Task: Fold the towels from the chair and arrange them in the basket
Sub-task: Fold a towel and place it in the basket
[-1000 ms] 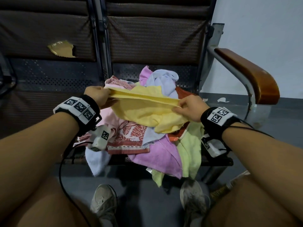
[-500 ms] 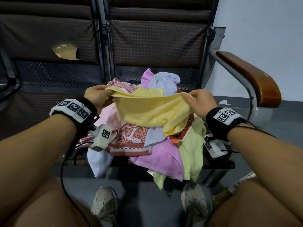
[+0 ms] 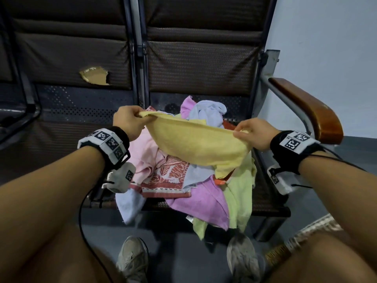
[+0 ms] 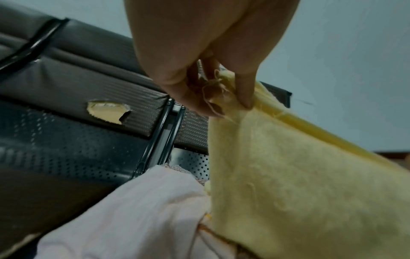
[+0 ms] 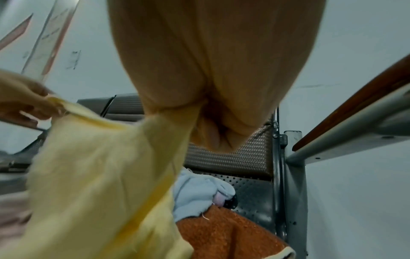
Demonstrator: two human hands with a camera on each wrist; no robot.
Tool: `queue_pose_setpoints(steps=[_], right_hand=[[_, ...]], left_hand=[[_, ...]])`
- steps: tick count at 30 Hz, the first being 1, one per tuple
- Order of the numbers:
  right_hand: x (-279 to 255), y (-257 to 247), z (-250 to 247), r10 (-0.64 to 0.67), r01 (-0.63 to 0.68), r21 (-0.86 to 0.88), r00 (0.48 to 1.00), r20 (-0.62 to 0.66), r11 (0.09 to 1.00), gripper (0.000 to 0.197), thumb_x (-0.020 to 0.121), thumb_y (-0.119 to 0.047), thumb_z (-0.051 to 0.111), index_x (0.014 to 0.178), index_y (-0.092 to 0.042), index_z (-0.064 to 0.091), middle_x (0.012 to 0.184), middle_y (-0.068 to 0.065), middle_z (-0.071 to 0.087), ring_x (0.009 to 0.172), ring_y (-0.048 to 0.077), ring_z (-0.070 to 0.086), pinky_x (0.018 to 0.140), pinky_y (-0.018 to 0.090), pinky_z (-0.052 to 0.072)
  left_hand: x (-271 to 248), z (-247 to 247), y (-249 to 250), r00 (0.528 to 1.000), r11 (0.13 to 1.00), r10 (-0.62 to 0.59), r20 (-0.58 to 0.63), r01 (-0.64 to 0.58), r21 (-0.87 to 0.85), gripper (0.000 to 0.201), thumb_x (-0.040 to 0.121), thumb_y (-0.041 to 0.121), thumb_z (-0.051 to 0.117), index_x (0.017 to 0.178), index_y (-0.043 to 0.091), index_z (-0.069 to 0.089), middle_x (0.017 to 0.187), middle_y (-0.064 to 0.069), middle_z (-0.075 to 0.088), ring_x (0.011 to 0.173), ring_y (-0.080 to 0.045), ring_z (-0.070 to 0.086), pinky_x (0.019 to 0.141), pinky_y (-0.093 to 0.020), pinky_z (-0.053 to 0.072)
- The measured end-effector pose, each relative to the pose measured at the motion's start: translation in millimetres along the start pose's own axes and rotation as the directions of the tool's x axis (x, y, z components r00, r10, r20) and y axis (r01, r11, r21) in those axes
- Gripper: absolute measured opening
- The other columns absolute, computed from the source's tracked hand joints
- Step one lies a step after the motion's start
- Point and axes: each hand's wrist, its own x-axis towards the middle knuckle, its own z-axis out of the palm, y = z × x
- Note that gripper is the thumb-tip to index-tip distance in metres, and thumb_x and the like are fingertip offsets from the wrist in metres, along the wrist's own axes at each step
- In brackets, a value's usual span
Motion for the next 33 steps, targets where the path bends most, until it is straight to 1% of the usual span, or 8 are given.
queue_pose_setpoints(steps=[7, 10, 14, 18, 23, 25, 28, 33], right_hand=[[-7, -36, -53, -0.064, 0.056, -0.077, 0.993, -0.103, 0.995, 0.012, 0.098, -0.017, 0.051, 0.108, -0.016, 0.057, 0.107, 0.003, 0.064, 0.101, 0.025, 0.06, 0.081, 0.031, 0.044], [-10, -53, -79, -0.073, 0.064, -0.071, 0.989, -0.128, 0.995, 0.028, 0.098, -0.009, 0.044, 0.117, -0.013, 0.064, 0.111, 0.003, 0.065, 0.101, 0.022, 0.059, 0.081, 0.028, 0.044], [-13, -75, -114, 0.0, -0.006, -0.019, 0.962, -0.272, 1.0, 0.029, 0.096, -0.008, 0.037, 0.081, -0.01, 0.062, 0.085, 0.009, 0.062, 0.081, 0.027, 0.054, 0.064, 0.03, 0.036], [-18, -88, -141, 0.094, 0.003, 0.208, 0.885, -0.456, 0.978, 0.037, 0.094, -0.022, 0.04, 0.057, -0.015, 0.036, 0.061, 0.003, 0.04, 0.062, 0.022, 0.037, 0.059, 0.036, 0.028], [-20, -96, -156, 0.132, -0.008, 0.357, 0.936, -0.325, 0.934, 0.048, 0.094, -0.037, 0.052, 0.091, 0.01, 0.061, 0.081, 0.023, 0.056, 0.076, 0.024, 0.052, 0.074, 0.041, 0.048], [-17, -97, -154, 0.167, -0.018, 0.422, 0.933, -0.318, 0.906, 0.051, 0.093, -0.041, 0.056, 0.101, 0.008, 0.064, 0.089, 0.026, 0.062, 0.081, 0.025, 0.057, 0.087, 0.05, 0.053], [-11, -104, -149, 0.238, -0.057, 0.506, 0.924, -0.301, 0.861, 0.047, 0.088, -0.039, 0.061, 0.093, 0.007, 0.065, 0.085, 0.017, 0.063, 0.082, 0.03, 0.062, 0.084, 0.05, 0.054], [-6, -128, -128, 0.256, -0.103, 0.628, 0.954, -0.158, 0.771, 0.024, 0.093, -0.028, 0.061, 0.104, -0.007, 0.065, 0.121, 0.024, 0.066, 0.111, 0.039, 0.065, 0.1, 0.053, 0.051]], left_hand=[[18, -30, 49, 0.991, 0.969, 0.107, -0.075, -0.12, -0.216, 0.021, 0.096, 0.03, 0.059, 0.089, 0.014, 0.069, 0.069, 0.008, 0.059, 0.066, -0.006, 0.056, 0.062, -0.02, 0.046], [28, -50, 75, 0.986, 0.963, 0.117, -0.116, -0.141, -0.228, 0.032, 0.098, 0.039, 0.051, 0.088, 0.012, 0.065, 0.074, 0.005, 0.057, 0.072, -0.014, 0.052, 0.065, -0.029, 0.042], [33, -69, 103, 0.986, 0.956, 0.1, -0.13, -0.132, -0.264, 0.057, 0.094, 0.057, 0.048, 0.094, 0.002, 0.064, 0.077, -0.002, 0.056, 0.07, -0.017, 0.049, 0.064, -0.033, 0.04], [35, -87, 122, 0.982, 0.947, 0.086, -0.171, -0.134, -0.292, 0.067, 0.079, 0.068, 0.059, 0.081, 0.001, 0.062, 0.067, -0.002, 0.049, 0.059, -0.014, 0.044, 0.052, -0.031, 0.037], [35, -94, 130, 0.979, 0.937, 0.072, -0.191, -0.132, -0.324, 0.06, 0.083, 0.06, 0.055, 0.086, 0.002, 0.068, 0.076, -0.023, 0.059, 0.067, -0.023, 0.054, 0.065, -0.047, 0.055], [37, -90, 135, 0.981, 0.921, -0.035, -0.189, -0.041, -0.388, 0.056, 0.086, 0.053, 0.053, 0.081, -0.001, 0.065, 0.073, -0.014, 0.055, 0.069, -0.023, 0.053, 0.068, -0.041, 0.052], [36, -80, 144, 0.963, 0.847, -0.225, -0.146, 0.119, -0.519, 0.032, 0.083, 0.038, 0.058, 0.072, 0.009, 0.063, 0.074, -0.008, 0.055, 0.072, -0.023, 0.052, 0.067, -0.037, 0.047], [9, -50, 173, 0.976, 0.719, -0.219, -0.005, 0.158, -0.677, 0.031, 0.086, 0.024, 0.063, 0.058, 0.012, 0.059, 0.05, 0.001, 0.048, 0.046, -0.016, 0.043, 0.048, -0.02, 0.036]])
